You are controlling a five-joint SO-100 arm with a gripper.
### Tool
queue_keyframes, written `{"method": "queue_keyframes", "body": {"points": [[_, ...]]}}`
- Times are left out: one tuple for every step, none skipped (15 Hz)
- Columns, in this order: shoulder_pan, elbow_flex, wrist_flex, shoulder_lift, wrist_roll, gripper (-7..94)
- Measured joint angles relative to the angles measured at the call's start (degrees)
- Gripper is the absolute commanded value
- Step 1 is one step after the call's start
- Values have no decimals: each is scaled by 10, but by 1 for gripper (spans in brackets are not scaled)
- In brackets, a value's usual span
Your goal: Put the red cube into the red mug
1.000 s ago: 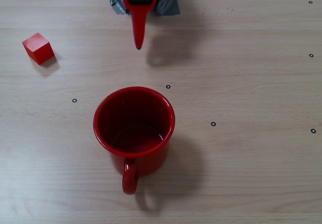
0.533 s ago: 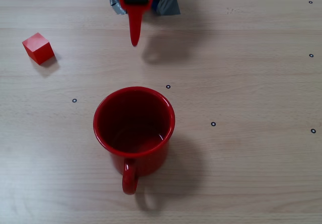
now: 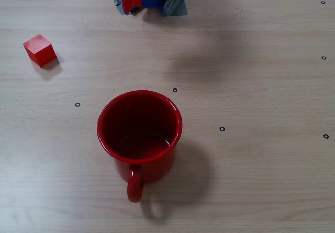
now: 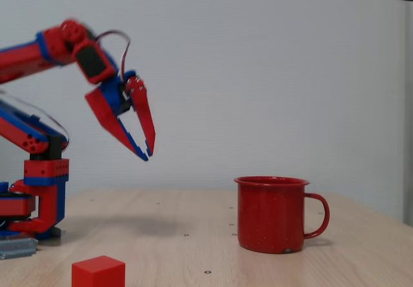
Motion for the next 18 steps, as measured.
{"method": "queue_keyframes", "body": {"points": [[7,-55,24,-26,1,0],[2,-104,52,-45,-1,0],[4,-145,73,-63,-1,0],[9,-184,92,-86,-8,0],[17,-223,115,-106,-9,0],[18,-251,142,-125,-17,0],[22,-301,159,-156,-26,0],[28,-329,183,-164,-32,0],[40,-363,198,-180,-38,0],[53,-385,203,-192,-47,0],[59,-388,208,-199,-67,0],[72,-388,209,-211,-95,0],[86,-388,209,-223,-126,0],[105,-388,209,-228,-174,0],[124,-388,210,-231,-206,0],[134,-388,215,-236,-280,0],[152,-388,216,-242,-329,0],[166,-388,216,-254,-355,0]]}}
